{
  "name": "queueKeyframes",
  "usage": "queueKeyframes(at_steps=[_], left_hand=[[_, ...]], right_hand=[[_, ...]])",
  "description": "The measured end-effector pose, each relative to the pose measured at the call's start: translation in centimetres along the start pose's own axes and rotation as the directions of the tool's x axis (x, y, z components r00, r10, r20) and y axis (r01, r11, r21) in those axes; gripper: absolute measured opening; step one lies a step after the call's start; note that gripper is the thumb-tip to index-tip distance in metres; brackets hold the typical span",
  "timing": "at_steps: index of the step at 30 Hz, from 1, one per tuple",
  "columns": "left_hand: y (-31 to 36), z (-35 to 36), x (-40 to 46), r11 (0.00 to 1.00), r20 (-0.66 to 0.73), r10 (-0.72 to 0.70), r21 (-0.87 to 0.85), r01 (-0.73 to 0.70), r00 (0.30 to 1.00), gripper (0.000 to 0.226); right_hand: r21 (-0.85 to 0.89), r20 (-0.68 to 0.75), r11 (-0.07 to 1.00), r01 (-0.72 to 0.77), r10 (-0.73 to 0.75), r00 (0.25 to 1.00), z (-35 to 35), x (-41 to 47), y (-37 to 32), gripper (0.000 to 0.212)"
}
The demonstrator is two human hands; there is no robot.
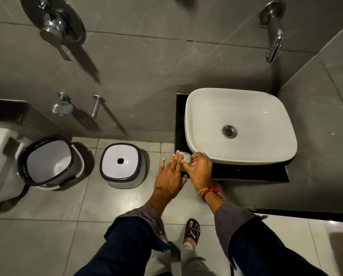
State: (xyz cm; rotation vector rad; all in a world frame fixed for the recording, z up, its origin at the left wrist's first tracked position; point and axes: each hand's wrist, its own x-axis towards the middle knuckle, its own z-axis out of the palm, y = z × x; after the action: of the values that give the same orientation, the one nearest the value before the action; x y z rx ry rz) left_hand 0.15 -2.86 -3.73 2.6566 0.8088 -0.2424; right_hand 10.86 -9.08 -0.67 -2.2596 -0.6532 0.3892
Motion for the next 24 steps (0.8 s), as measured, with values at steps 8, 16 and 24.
queueKeyframes(at_steps=[8,16,24], left_hand=[[0.0,0.2,0.1,1.0,0.001,-0.006,-0.007,0.006,1.0,0.078],[0.0,0.3,0.2,1.0,-0.001,-0.008,0.013,0.008,1.0,0.077],[0.1,0.5,0.2,1.0,-0.001,-0.02,0.005,0.02,1.0,0.078]], right_hand=[[-0.046,0.112,0.991,0.127,-0.121,0.986,-0.5,0.2,-0.2,0.041],[-0.206,0.067,0.974,0.09,-0.077,0.995,-0.7,0.8,-0.8,0.044],[-0.159,0.087,0.987,-0.003,0.017,0.996,-0.5,1.1,-1.1,0.038]])
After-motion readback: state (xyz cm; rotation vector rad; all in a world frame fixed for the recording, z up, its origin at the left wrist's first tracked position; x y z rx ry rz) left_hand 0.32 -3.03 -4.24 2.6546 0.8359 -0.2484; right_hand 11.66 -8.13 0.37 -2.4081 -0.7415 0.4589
